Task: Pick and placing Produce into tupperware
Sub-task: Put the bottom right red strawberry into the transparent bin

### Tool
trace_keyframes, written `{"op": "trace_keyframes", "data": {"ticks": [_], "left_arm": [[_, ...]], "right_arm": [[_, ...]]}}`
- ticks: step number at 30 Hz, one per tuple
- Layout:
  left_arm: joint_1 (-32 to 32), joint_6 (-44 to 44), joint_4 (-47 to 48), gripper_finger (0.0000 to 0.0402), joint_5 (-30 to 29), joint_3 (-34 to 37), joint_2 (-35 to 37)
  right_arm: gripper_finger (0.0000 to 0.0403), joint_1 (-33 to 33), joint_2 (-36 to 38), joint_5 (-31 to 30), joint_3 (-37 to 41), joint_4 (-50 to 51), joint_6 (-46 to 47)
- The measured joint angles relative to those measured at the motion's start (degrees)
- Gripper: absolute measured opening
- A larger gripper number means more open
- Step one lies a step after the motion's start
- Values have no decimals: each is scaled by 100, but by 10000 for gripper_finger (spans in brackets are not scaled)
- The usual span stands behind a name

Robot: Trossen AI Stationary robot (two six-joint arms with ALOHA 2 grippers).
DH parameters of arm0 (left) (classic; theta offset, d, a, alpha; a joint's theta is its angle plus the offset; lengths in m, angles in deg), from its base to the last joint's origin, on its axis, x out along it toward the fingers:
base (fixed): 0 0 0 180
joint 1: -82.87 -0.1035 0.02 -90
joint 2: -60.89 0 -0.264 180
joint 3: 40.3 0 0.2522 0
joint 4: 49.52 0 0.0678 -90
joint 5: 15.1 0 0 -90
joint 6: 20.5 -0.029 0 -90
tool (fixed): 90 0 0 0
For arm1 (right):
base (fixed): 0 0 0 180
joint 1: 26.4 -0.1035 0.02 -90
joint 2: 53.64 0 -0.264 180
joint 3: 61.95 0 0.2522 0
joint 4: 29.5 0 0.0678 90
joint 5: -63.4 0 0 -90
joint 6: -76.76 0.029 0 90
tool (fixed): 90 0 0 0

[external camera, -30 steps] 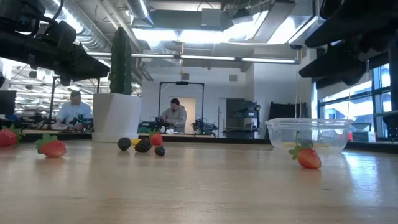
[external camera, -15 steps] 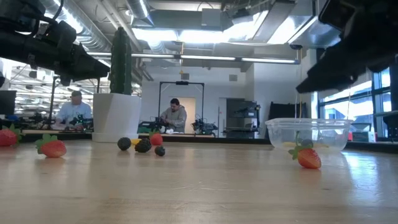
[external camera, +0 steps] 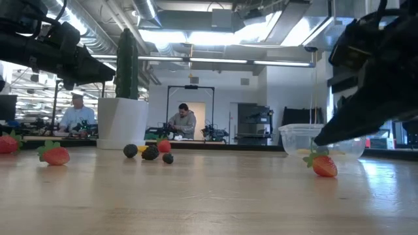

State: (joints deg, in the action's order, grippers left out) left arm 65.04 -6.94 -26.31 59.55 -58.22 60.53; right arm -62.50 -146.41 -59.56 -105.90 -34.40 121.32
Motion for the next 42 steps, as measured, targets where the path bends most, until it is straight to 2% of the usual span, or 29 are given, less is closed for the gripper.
{"op": "trace_keyframes", "data": {"ticks": [12, 20, 27, 31, 35, 42], "left_arm": [[0, -15, 0, 126, 0, 0, 0], [0, -15, 1, 126, 0, 0, 0], [0, -15, 0, 126, -2, 0, 0], [0, -15, 0, 126, -2, 0, 0], [1, -15, 0, 126, -2, 0, -1], [1, -15, 0, 126, -2, 0, 0]], "right_arm": [[248, 0, -645, 176, 0, -697, -20], [249, 2, -858, 115, -9, -727, -345], [248, 4, -1111, 59, -278, -666, -1049], [247, 4, -1280, 33, -458, -587, -1014], [230, 4, -1403, -25, -491, -575, -778], [174, -28, -1410, -34, -501, -310, -766]]}}
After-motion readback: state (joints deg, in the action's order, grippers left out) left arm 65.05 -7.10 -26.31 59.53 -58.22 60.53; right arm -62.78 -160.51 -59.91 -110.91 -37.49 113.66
